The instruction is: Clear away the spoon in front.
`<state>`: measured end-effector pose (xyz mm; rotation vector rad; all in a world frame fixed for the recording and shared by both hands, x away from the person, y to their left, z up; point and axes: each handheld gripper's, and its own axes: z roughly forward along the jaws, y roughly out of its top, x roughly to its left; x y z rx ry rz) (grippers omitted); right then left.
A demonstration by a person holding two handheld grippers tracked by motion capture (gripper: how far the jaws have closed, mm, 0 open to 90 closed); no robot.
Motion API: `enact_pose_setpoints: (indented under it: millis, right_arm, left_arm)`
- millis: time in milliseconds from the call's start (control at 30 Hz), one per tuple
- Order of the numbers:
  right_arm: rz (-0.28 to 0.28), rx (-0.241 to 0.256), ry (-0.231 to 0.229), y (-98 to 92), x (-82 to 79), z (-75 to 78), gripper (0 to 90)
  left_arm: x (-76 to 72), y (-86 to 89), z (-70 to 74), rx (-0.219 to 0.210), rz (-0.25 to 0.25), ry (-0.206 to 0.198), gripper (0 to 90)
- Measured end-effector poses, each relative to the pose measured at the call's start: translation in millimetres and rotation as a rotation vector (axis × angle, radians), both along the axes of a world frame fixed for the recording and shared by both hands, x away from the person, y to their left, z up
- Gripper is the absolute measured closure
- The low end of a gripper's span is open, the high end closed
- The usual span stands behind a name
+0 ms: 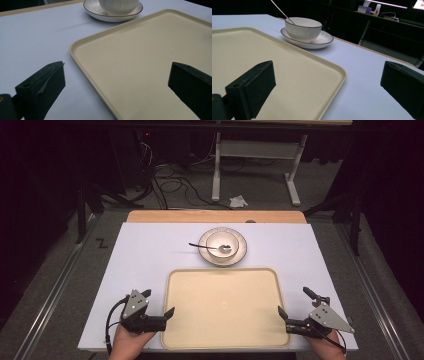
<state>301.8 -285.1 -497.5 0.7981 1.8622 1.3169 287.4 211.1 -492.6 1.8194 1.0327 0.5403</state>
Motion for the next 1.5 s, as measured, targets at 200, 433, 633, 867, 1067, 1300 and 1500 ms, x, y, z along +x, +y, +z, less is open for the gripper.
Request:
enact_pose_setpoints:
  millis: [200, 433, 633, 867, 1067, 1300, 1500]
  right_arm:
    - [0.004, -0.007, 0.0, 0.3, 0.3, -0.2, 0.5]
    - [0.0, -0.005, -0.001, 0.2, 0.0, 0.1, 0.5]
    - [-0.003, -0.01, 0.004, 0.4, -0.3, -0.2, 0.5]
    - [-0.002, -0.012, 0.004, 0.2, -0.2, -0.8, 0.5]
    - [-0.002, -0.015, 0.004, 0.3, -0.2, -1.4, 0.5]
    - [-0.008, -0.013, 0.003, 0.0, -0.9, -0.7, 0.5]
    - [-0.005, -0.013, 0.002, 0.1, -0.7, -0.9, 0.5]
  left_arm:
    - [0.0, 0.9, 0.3, -0.006, 0.005, 0.0, 1.7]
    - [-1.6, -0.3, 7.1, -0.024, -0.003, -0.017, 1.7]
    - [-0.8, -5.7, 16.1, -0.021, -0.013, -0.045, 2.3]
    - [9.6, -5.9, 22.9, -0.026, -0.016, -0.053, 3.2]
    - [20.9, -3.9, 28.2, -0.039, -0.016, -0.04, 3.6]
    - [34.4, -2.2, 32.3, -0.063, -0.002, -0.032, 4.1]
    - [43.4, -3.7, 34.4, -0.073, 0.007, -0.031, 6.7]
